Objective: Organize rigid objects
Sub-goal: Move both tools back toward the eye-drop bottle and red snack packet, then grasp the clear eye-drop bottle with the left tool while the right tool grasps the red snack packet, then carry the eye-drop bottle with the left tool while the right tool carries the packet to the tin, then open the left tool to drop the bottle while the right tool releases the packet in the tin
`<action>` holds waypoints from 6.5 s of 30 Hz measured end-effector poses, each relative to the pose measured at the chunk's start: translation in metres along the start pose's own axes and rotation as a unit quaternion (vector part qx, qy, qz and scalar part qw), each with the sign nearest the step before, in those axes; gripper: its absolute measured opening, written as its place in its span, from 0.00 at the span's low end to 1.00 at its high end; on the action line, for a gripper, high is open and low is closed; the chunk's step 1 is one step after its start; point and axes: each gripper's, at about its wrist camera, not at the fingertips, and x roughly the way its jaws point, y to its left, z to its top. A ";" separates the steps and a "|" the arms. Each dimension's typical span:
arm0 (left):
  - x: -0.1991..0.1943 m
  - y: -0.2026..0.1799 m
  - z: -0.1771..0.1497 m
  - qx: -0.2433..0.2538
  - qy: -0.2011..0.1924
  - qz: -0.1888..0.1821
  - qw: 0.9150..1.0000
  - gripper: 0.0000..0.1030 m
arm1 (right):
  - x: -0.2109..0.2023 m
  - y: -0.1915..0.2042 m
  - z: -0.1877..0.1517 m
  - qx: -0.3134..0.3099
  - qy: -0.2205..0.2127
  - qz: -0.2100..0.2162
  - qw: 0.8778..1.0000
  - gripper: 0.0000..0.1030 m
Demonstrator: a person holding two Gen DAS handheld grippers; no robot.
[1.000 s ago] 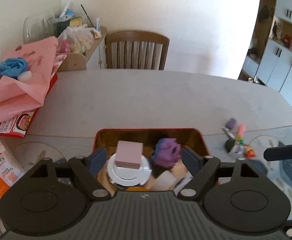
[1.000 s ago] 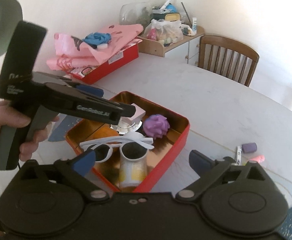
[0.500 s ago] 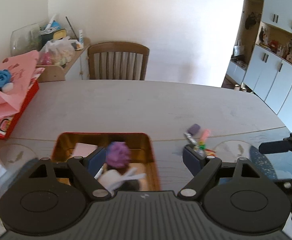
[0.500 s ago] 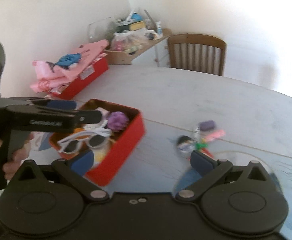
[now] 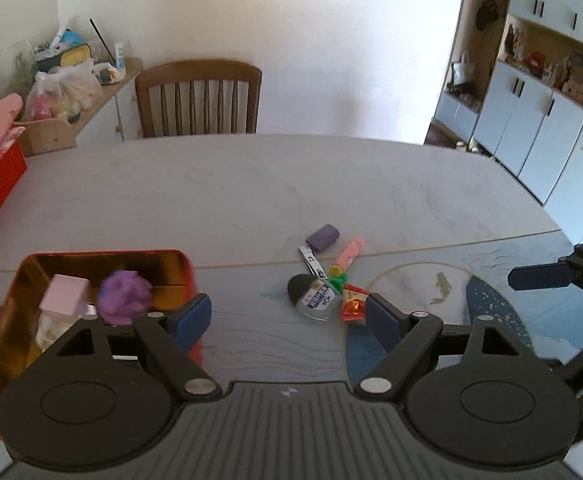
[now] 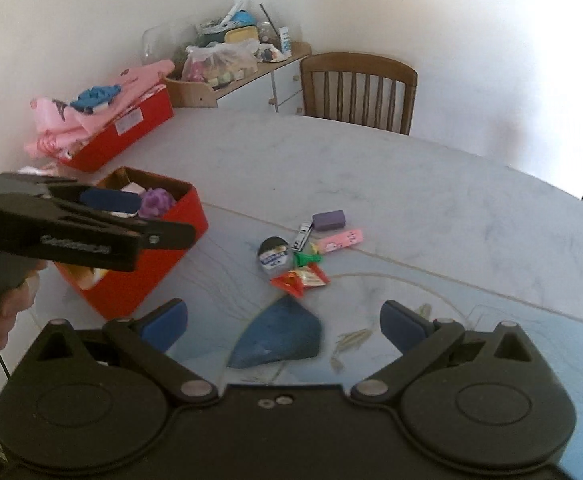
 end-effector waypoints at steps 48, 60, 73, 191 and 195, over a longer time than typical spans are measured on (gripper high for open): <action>0.124 -0.012 0.011 -0.051 0.084 0.003 0.995 0.58 | 0.131 -0.030 0.013 -0.085 0.045 0.071 0.993 0.64; 0.122 -0.016 0.010 -0.056 0.083 -0.001 0.995 0.50 | 0.125 -0.026 0.008 -0.117 0.033 0.043 0.992 0.34; 0.101 -0.019 -0.008 -0.055 0.092 -0.012 0.994 0.37 | 0.099 -0.028 -0.009 -0.100 0.045 0.034 0.993 0.20; 0.009 0.200 -0.011 -0.032 0.073 0.029 0.996 0.39 | 0.148 0.155 0.092 -0.013 0.047 0.003 0.999 0.21; 0.016 0.200 -0.013 -0.031 0.081 0.030 0.996 0.39 | 0.151 0.155 0.089 -0.013 0.053 0.001 0.999 0.21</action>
